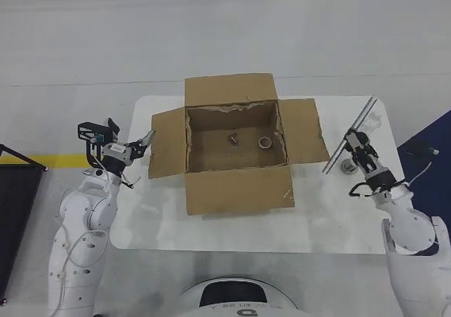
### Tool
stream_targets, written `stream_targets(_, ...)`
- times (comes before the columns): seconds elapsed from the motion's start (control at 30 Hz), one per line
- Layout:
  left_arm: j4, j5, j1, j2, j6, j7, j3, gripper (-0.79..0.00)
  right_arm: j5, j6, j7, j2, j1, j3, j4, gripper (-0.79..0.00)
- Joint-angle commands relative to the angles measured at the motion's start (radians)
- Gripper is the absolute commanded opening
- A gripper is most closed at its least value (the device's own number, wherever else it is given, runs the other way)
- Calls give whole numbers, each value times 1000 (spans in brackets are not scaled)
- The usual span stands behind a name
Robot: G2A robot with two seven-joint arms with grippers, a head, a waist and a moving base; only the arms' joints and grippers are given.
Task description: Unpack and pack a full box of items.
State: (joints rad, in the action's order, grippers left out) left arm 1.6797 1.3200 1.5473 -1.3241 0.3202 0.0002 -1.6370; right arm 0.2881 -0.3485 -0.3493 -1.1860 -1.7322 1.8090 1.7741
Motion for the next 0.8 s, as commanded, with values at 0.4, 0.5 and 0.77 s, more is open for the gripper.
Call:
stream_targets(0.4,0,0,0,0,0,0,0,0,235,343,-208,13,99,-92,-116,-785)
stream_targets(0.5,0,0,0,0,0,0,0,0,287,413,-229,14,125,-116,-136,-785)
stream_targets(0.77,0,0,0,0,0,0,0,0,354,497,-306,16,204,-172,-206,-785)
